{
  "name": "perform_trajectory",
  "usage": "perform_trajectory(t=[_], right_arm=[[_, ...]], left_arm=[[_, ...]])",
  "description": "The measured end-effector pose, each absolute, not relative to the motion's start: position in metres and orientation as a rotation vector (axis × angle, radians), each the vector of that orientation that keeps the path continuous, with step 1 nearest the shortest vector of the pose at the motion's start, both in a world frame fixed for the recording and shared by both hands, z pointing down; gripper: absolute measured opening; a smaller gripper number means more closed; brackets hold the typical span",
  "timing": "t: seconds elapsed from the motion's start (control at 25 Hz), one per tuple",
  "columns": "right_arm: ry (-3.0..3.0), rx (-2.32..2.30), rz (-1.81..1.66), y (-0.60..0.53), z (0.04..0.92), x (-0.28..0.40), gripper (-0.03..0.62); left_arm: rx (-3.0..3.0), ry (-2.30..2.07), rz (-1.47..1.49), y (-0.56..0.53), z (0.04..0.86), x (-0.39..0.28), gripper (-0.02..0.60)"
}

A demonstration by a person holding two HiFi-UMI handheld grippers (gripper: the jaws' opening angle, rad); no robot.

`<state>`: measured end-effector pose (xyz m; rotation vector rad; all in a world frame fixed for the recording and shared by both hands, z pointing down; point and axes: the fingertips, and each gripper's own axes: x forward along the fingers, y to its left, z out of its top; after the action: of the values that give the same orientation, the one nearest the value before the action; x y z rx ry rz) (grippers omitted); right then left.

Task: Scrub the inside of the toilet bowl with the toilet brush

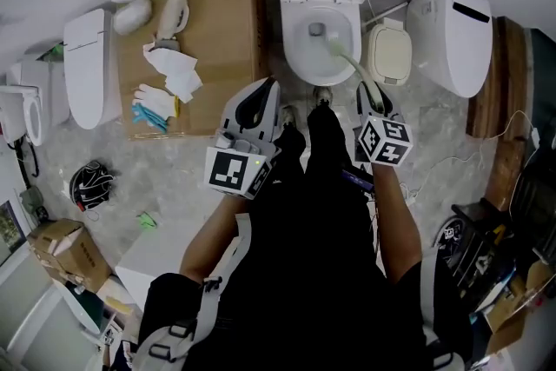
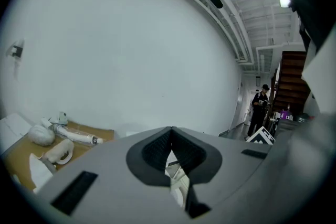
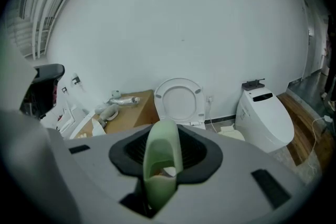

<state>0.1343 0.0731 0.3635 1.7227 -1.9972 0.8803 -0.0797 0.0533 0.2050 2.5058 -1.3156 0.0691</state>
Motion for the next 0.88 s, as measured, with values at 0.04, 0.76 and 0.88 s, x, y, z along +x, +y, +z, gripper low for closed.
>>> perform_trajectory(t=[0.04, 0.76, 0.88], right_arm=[[-1.989, 1.715, 0.894, 0.064, 0.372, 0.134, 0.121], [-1.669, 1.791, 1.422, -0.067, 0.605, 0.124, 0.121], [-1.543, 1.908, 1.579, -0.075, 0.646, 0.125, 0.121]], left_arm=[[2.502, -1.321, 0.059, 0.046, 0.205, -0.078, 0.008], [2.392, -1.453, 0.110, -0.067, 0.299, -0.070, 0.008], [2.358, -1.451, 0.128, -0.070, 0.326, -0.073, 0.008]])
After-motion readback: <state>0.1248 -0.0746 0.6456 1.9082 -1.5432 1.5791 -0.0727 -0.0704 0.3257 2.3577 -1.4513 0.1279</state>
